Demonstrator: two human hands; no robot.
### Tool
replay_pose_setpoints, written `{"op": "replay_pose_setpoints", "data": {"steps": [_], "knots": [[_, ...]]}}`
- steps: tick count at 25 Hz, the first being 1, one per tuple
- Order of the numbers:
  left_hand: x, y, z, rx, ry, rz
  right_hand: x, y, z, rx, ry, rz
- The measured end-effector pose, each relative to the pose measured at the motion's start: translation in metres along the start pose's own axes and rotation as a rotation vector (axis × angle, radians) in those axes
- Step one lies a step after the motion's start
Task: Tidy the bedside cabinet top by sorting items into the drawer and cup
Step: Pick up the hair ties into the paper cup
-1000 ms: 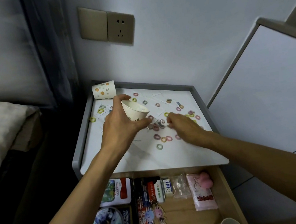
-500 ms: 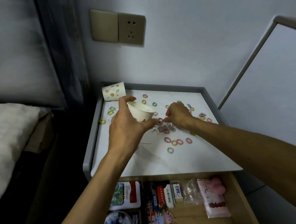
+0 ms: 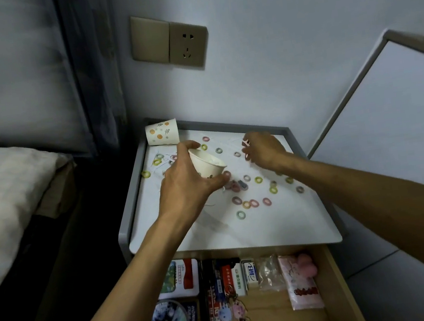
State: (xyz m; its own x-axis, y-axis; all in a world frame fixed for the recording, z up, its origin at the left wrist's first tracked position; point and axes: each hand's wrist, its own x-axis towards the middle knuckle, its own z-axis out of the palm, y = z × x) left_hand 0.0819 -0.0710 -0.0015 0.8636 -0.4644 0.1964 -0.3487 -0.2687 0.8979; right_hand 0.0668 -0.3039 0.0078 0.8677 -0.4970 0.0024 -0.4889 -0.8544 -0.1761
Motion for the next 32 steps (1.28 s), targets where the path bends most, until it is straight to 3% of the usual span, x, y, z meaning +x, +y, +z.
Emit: {"op": "replay_pose_setpoints", "data": {"steps": [4,9,15,22,24,26,28,30,32], "knots": [[-0.003,0.001,0.006,0.067,-0.036,0.025,-0.024,-0.018,-0.047,0.314,0.006,-0.217],[-0.009,0.001,0.014,0.105,-0.067,0.037,-0.050,-0.053,-0.069,0.117,-0.220,-0.536],[-0.008,0.002,0.018,0.071,-0.056,0.006,-0.048,-0.052,-0.086,0.165,-0.198,-0.527],[-0.005,0.002,0.015,0.039,-0.081,-0.006,-0.051,-0.054,-0.080,0.111,-0.410,-0.595],[-0.006,0.005,0.015,0.035,-0.075,0.000,-0.051,-0.053,-0.078,0.232,-0.429,-0.620],[-0.007,0.006,0.014,0.025,-0.042,-0.001,-0.040,-0.034,-0.078,0.430,-0.332,-0.551],[-0.008,0.005,0.012,0.014,-0.022,-0.001,-0.021,-0.001,-0.071,0.480,-0.149,-0.383],[-0.008,0.004,0.011,0.016,-0.022,0.001,-0.004,0.042,-0.051,0.195,-0.086,-0.194],[-0.008,0.005,0.011,0.026,-0.033,0.005,0.001,0.082,-0.022,-0.081,-0.189,-0.030]]}}
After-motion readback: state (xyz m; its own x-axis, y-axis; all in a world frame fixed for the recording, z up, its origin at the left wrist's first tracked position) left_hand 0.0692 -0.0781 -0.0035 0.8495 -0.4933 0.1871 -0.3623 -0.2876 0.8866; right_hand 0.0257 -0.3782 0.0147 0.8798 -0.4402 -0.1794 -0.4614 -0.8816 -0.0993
